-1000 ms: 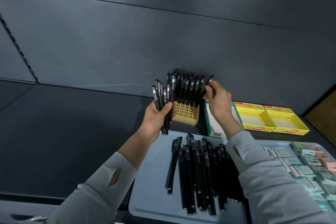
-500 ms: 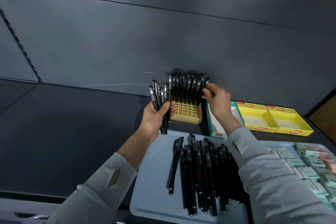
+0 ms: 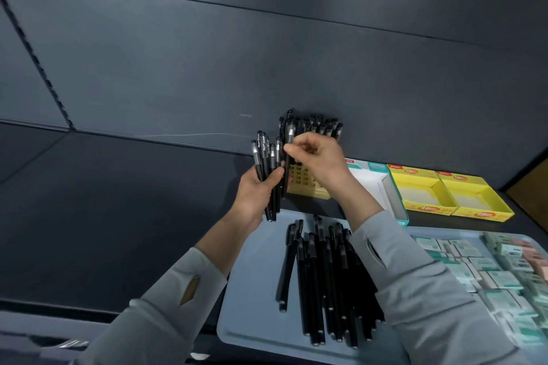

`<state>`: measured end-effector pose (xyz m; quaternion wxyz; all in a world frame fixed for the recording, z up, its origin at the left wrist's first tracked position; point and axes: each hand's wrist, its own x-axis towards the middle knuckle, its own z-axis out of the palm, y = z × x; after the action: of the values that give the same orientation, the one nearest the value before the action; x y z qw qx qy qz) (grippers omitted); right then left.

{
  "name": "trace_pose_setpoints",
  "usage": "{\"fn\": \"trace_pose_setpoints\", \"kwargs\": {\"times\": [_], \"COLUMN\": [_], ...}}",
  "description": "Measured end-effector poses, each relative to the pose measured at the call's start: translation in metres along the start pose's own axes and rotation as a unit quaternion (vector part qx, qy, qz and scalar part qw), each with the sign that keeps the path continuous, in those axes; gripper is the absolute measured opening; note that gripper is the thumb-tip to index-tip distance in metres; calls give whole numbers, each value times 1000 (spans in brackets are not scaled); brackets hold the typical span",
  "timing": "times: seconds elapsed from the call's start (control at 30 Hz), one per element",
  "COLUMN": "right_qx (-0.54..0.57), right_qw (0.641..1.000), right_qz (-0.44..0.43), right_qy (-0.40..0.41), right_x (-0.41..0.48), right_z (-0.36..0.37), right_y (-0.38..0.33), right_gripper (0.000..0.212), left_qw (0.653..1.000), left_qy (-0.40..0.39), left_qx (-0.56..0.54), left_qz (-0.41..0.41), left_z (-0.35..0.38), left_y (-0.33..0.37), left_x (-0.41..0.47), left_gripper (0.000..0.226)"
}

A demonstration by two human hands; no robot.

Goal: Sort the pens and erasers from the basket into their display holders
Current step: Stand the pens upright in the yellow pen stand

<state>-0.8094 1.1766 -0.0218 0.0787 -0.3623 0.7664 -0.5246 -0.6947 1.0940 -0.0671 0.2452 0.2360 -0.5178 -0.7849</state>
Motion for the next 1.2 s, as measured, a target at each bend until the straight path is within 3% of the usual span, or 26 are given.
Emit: {"fn": "trace_pose_setpoints", "kwargs": {"times": [0.1,0.23,0.43,0.63,0.9,1.07,1.2], "right_qx": [34,-29,-106,-189,-174,-232,-182], "right_qw": [996,990,982,967,971,963,976], "right_qz": [28,1,-61,-94,-95,-72,-56], "right_qy": [77,139,141,144,131,113,109], "right_x": [6,9,13,22,23,21,17], "right_z": [-6,-2,22,27,27,26,26], "right_y": [3,10,12,8,8,14,16], "right_gripper": [12,7,7,11,10,16,14], "left_qw": [997,992,996,997,998,997,998], "left_qy": [58,89,47,61,46,42,36], "left_qx": [-52,-89,-65,-55,-50,-56,-58], "left_qz": [-1,-2,27,15,14,14,13], "left_z": [-14,-29,-29,-34,-33,-29,-27], "left_y": [5,10,10,7,3,3,5], "left_x": [2,5,5,10,9,8,6], "left_gripper": [14,15,21,13,9,8,8]}}
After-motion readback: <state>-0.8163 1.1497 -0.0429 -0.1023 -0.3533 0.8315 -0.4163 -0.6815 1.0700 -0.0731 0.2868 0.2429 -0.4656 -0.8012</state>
